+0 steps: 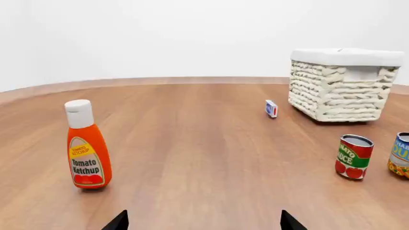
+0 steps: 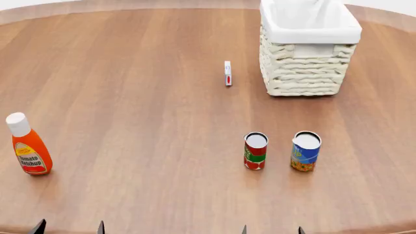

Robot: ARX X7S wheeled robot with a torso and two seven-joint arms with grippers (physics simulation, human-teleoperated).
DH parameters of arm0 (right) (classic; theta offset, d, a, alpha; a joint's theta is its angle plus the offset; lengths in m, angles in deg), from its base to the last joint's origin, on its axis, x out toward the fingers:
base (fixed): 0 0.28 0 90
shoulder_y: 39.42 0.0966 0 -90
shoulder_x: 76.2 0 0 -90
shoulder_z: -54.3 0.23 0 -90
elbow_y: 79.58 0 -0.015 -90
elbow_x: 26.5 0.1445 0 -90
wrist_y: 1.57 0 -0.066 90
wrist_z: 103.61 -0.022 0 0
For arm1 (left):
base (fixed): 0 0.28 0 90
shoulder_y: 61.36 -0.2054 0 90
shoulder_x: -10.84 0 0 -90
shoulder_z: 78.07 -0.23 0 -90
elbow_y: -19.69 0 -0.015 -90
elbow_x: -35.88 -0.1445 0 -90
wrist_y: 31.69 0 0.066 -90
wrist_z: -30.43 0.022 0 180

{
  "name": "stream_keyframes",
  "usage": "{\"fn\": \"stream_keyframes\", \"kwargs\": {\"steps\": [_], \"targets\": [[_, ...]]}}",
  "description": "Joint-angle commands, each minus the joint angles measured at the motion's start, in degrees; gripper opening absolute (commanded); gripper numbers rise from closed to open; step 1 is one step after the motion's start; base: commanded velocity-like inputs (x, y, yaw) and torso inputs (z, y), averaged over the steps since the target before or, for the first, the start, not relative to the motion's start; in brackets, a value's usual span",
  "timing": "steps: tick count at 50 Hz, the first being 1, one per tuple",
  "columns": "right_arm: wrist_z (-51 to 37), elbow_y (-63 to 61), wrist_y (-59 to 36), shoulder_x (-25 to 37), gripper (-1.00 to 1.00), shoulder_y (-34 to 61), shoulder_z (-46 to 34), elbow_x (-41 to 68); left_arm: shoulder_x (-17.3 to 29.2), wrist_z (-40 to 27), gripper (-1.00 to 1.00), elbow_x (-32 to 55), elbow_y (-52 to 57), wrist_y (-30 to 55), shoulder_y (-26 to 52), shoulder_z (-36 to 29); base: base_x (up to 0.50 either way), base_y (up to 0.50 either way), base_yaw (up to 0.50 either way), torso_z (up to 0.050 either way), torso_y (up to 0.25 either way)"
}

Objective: Pick up the tomato sauce, and put it in the basket.

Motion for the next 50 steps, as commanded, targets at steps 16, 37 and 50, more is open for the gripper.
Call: {"fn": "stream_keyframes", "kwargs": {"steps": [16, 37, 50], "targets": [[-6.3, -7.6, -2.8, 4.5, 1.00, -0.8, -5.3, 0.4, 3.7, -3.8, 1.00, 4.1, 7.4, 1.0, -1.5, -3.5, 0.00, 0.00, 0.00, 0.000, 0.000], [-10.0, -42.0, -11.2, 8.8, 1.00, -2.6, -9.2, -12.7, 7.7, -6.7, 1.00, 14.0, 46.0, 10.2, -3.8, -0.1, 0.00, 0.00, 0.00, 0.000, 0.000], [-11.4, -47.8, -8.6, 10.6, 1.00, -4.6, -10.1, -15.7, 8.7, -8.4, 1.00, 11.0, 50.8, 6.9, -5.4, -0.7, 0.00, 0.00, 0.00, 0.000, 0.000]]}}
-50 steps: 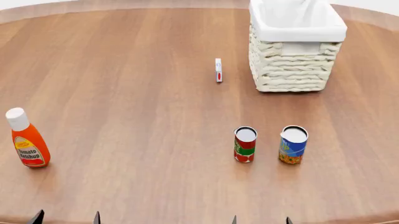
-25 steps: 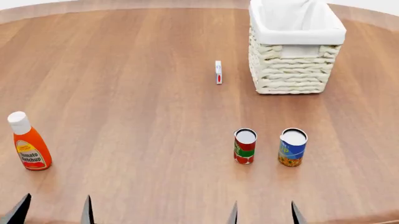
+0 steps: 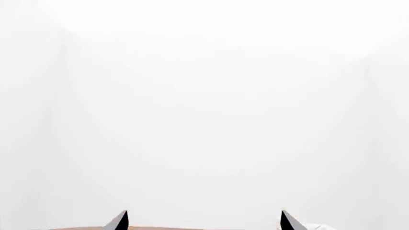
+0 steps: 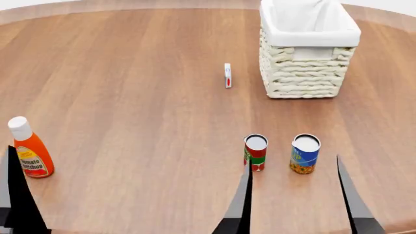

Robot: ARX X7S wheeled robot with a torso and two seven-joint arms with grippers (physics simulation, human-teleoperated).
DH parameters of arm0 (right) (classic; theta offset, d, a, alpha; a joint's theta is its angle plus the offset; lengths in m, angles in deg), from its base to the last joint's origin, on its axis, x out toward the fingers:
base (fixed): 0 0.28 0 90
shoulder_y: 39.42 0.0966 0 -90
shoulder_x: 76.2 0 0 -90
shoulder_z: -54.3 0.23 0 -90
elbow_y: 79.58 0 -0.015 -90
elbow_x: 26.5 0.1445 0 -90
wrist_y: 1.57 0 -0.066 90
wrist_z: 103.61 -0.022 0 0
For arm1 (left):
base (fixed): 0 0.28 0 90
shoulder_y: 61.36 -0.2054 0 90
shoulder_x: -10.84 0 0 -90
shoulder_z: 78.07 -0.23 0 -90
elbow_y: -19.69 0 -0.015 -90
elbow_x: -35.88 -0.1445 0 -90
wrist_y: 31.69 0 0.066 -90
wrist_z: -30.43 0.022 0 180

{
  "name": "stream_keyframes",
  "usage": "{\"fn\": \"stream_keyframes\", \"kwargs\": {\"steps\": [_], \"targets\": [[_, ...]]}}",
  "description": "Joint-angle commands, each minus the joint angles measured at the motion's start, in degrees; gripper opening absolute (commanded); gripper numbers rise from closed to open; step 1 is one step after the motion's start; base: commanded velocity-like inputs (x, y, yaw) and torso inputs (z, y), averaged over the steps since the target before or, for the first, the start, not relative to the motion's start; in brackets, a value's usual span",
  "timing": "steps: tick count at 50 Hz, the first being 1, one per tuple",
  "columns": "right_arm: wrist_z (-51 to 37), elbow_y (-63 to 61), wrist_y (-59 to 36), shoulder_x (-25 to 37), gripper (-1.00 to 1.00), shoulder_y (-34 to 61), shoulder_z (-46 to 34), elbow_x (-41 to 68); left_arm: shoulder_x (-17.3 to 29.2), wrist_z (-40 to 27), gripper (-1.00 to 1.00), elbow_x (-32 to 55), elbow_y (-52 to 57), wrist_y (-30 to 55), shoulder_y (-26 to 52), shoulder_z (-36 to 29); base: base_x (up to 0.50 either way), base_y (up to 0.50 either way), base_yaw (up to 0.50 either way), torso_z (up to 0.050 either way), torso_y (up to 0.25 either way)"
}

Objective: Pick up the tomato sauce, and put it in the basket.

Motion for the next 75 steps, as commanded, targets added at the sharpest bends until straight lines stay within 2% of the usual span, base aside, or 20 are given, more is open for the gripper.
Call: {"fn": "stream_keyframes", "kwargs": {"steps": [1, 18, 75], "targets": [[-1.4, -5.9, 0.9, 1.6, 1.00, -1.6, -0.9, -2.8, 1.0, -1.2, 1.00, 0.5, 6.5, -0.4, -1.3, 0.0, 0.00, 0.00, 0.00, 0.000, 0.000], [-2.5, -6.1, 0.9, 2.1, 1.00, -1.7, -0.7, -2.1, 1.9, -2.1, 1.00, 0.2, 5.0, -1.3, -1.4, -1.1, 0.02, 0.00, 0.00, 0.000, 0.000], [-5.2, -4.6, 0.7, 3.7, 1.00, -1.7, -2.7, -3.0, 4.6, -4.8, 1.00, 1.0, 2.8, -3.1, -2.2, -2.3, 0.33, 0.00, 0.00, 0.000, 0.000]]}}
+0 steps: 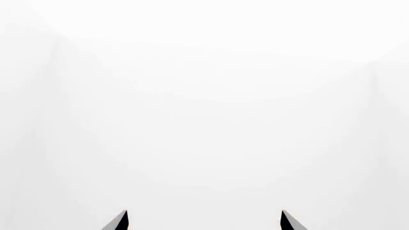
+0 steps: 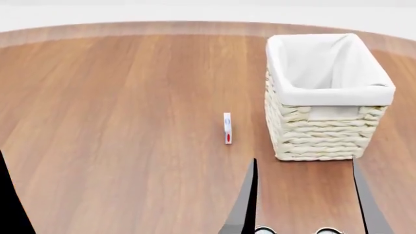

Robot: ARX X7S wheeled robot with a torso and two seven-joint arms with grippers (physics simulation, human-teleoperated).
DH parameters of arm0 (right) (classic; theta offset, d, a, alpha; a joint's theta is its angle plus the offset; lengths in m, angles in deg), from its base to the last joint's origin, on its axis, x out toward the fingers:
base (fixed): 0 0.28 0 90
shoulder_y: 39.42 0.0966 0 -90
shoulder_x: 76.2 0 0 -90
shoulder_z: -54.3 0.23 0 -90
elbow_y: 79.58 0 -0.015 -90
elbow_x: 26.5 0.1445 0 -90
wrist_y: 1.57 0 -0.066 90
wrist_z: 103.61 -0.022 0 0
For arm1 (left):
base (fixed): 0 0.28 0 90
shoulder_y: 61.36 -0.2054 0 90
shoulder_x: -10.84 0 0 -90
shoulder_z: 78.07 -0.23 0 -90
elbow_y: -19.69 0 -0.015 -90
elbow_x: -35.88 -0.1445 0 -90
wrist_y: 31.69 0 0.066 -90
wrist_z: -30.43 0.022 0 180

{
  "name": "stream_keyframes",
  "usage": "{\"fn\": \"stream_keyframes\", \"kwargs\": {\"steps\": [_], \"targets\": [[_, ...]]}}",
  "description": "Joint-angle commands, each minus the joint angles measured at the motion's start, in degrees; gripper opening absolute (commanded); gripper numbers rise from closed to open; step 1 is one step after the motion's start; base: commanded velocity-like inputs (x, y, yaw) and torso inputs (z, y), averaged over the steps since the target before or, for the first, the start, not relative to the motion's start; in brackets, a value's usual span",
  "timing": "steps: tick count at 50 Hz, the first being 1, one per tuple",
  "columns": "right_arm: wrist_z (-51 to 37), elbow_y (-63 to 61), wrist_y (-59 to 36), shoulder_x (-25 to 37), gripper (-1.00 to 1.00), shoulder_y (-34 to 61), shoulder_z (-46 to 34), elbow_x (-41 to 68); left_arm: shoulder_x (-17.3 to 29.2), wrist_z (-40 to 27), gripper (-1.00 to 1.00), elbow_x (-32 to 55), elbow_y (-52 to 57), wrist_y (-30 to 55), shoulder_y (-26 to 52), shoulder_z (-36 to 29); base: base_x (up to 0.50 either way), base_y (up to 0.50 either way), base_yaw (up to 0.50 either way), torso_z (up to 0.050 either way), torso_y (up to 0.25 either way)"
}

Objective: Pick up the tomato sauce, and put it in the basket.

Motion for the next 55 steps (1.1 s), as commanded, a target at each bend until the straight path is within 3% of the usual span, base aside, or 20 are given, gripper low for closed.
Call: {"fn": "stream_keyframes", "kwargs": {"steps": [1, 32, 48, 55], "targets": [[-0.6, 0.4, 0.3, 0.4, 1.00, -0.1, -0.4, -0.1, 0.5, -0.5, 1.00, -0.1, -0.2, -0.3, -0.1, -0.2, 0.34, 0.00, 0.00, 0.000, 0.000], [-2.1, 0.1, 0.4, 1.0, 1.00, -0.3, -0.5, 0.6, 1.7, -1.8, 1.00, 0.1, -0.2, -0.5, -0.2, -1.1, 0.34, 0.00, 0.00, 0.000, 0.000], [-2.8, 1.6, 0.8, 1.4, 1.00, -1.1, -0.9, 1.2, 2.2, -2.4, 1.00, 0.4, -0.3, -0.7, -0.2, -1.4, 0.00, 0.00, 0.00, 0.000, 0.001], [-3.8, 4.2, 2.4, 1.8, 1.00, -6.9, -1.8, 2.9, 2.4, -2.3, 1.00, 0.8, -1.7, -1.6, -0.4, -1.5, 0.00, 0.00, 0.00, 0.000, 0.000]]}}
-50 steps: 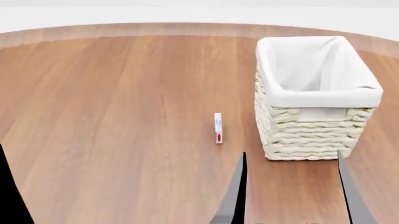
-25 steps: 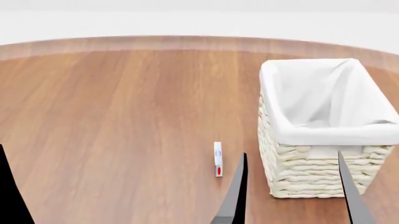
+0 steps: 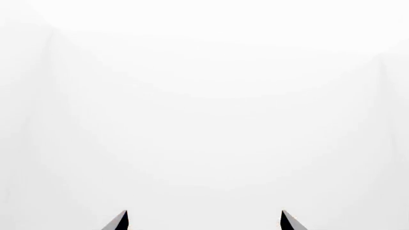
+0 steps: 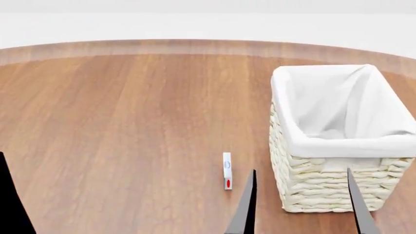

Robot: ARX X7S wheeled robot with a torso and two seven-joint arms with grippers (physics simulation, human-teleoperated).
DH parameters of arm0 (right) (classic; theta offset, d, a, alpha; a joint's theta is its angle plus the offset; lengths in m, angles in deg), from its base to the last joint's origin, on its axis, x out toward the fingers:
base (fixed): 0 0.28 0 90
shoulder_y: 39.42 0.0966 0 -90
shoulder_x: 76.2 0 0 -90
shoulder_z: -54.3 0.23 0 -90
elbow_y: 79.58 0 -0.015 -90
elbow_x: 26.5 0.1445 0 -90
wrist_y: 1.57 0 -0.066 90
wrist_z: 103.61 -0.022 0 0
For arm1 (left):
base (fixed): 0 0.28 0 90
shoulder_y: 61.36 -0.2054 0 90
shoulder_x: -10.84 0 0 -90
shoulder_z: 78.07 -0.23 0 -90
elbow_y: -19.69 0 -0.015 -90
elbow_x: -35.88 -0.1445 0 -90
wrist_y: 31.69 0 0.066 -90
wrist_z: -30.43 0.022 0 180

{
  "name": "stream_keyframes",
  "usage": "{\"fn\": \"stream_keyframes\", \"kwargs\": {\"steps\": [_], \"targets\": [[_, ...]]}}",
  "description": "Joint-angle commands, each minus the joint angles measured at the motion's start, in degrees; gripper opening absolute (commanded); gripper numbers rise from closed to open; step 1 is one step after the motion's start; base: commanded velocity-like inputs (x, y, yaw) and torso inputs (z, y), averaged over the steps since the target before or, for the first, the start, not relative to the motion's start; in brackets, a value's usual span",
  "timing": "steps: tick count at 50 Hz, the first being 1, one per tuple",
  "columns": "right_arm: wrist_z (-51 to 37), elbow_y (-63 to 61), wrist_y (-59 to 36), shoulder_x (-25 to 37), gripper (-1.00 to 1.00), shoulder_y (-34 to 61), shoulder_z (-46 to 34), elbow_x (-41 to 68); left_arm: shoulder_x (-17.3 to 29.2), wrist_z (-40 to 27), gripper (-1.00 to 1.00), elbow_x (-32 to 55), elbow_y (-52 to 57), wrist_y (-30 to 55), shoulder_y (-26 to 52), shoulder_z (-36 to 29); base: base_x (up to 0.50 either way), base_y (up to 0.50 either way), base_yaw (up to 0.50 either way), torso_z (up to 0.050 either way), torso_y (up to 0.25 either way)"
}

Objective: Pick up the tomato sauce, and put it in the basket.

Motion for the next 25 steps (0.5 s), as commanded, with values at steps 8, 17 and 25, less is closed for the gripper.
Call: {"fn": "stream_keyframes", "kwargs": {"steps": [8, 17, 25], "targets": [[-2.3, 4.7, 2.5, 1.5, 1.00, -10.5, -0.8, 1.6, 0.3, 0.3, 1.00, 1.0, -2.5, -1.7, 0.3, -0.8, 0.00, 0.00, 0.00, 0.000, 0.000], [-3.5, 7.3, 3.5, 2.8, 1.00, -14.4, -0.2, 2.1, 0.5, 0.1, 1.00, 1.2, -3.4, -2.2, 0.4, -0.9, 0.00, 0.00, 0.00, 0.000, 0.000], [-3.6, 11.3, 4.6, 3.6, 1.00, -18.2, 2.4, 8.2, 0.6, 0.0, 1.00, 1.2, -3.8, -2.1, 0.8, -1.6, 0.00, 0.00, 0.00, 0.000, 0.000]]}}
